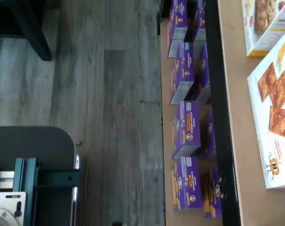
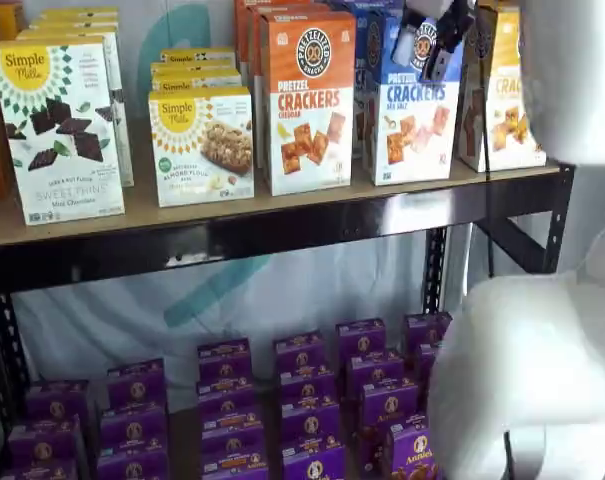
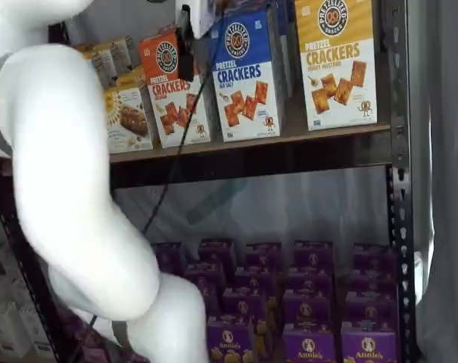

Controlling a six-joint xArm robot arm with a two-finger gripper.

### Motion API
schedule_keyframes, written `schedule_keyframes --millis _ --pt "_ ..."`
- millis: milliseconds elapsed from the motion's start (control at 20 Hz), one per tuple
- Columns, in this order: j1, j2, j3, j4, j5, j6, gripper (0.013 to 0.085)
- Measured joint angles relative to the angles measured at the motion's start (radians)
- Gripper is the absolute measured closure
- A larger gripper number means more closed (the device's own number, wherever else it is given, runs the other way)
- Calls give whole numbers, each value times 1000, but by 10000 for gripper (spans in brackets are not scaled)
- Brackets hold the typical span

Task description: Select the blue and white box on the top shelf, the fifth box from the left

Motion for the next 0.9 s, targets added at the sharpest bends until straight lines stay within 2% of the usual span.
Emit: schedule_keyframes --millis 200,500,650,900 --pt "7 -4 0 -30 9 -4 130" --pt "-5 -29 28 -27 -16 -15 130" --pt "-13 -43 35 2 -40 -10 130" --pt "-28 -29 -17 68 -19 16 130"
